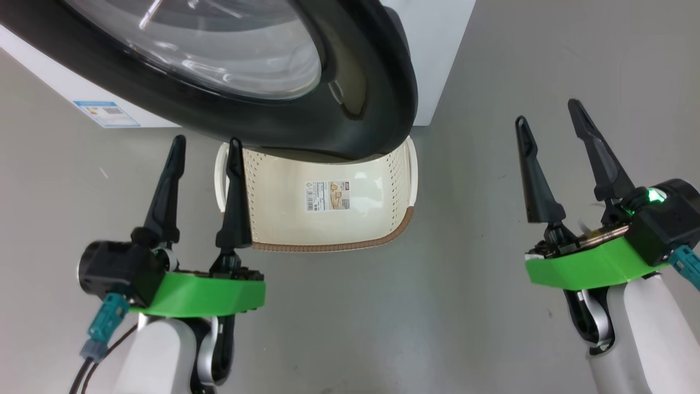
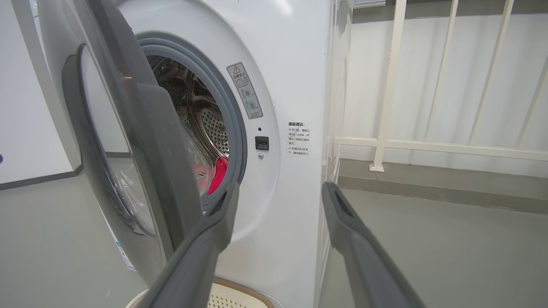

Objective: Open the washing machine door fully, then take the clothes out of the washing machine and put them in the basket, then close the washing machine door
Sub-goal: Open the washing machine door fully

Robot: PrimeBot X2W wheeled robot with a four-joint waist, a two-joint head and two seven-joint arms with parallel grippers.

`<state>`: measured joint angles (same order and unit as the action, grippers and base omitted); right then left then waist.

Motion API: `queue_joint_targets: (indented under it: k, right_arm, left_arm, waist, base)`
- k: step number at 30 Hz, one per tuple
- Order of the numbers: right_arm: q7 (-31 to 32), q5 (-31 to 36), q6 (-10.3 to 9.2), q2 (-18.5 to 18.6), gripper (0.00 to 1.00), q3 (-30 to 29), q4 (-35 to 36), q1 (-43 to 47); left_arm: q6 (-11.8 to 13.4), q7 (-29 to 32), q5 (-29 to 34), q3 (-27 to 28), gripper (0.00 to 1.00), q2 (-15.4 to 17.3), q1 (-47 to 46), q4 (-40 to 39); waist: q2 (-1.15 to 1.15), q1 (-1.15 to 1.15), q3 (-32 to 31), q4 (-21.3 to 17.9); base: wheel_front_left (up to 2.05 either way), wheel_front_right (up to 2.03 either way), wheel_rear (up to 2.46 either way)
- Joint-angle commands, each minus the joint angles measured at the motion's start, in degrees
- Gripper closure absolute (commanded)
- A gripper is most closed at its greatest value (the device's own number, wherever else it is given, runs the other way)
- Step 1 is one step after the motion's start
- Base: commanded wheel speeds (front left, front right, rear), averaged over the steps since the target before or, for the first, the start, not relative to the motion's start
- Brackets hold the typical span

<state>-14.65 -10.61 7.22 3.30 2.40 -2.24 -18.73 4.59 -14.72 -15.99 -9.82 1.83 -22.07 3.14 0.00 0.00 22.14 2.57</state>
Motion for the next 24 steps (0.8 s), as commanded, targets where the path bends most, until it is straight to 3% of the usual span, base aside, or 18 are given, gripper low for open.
queue_joint_targets:
  k: [1,18,19,20,23,24]
  right_arm:
    - [-0.3,-0.6,0.26,-0.4,0.00,1.4,1.9,1.1]
    - [-0.3,-2.5,0.26,-0.4,0.00,3.2,1.8,1.7]
    - [-0.3,-2.5,0.26,-0.4,0.14,3.3,1.6,1.6]
    - [-0.3,-2.4,0.26,-0.4,0.53,3.3,1.5,1.6]
    - [-0.3,-2.2,0.26,-0.4,0.98,3.6,0.9,1.2]
    - [-0.3,-2.4,0.26,-0.4,1.00,3.9,0.3,1.1]
  left_arm:
    - [0.2,-0.3,0.4,1.6,0.00,1.0,1.3,-1.8]
    - [0.3,-0.3,0.7,1.6,0.00,1.0,1.9,-1.8]
    - [0.3,-0.3,0.7,1.7,0.00,1.0,1.9,-1.8]
    - [0.2,-0.3,0.8,1.8,0.00,1.0,1.9,-1.8]
    - [0.1,-0.3,0.9,1.9,0.00,1.0,1.8,-2.0]
    - [0.1,-0.3,0.9,1.9,0.00,1.0,1.8,-2.1]
  waist:
    - [0.00,0.00,-0.2,0.0]
    - [0.00,0.00,-0.9,0.0]
    - [0.00,0.00,-0.9,0.1]
    - [0.00,0.00,-0.9,0.1]
    - [0.00,0.00,-0.8,0.4]
    - [0.00,0.00,-0.8,0.5]
  base:
    - [0.00,0.00,0.00]
    - [0.00,0.00,0.00]
    - [0.00,0.00,0.00]
    - [0.00,0.00,0.00]
    - [0.00,0.00,0.00]
    - [0.00,0.00,0.00]
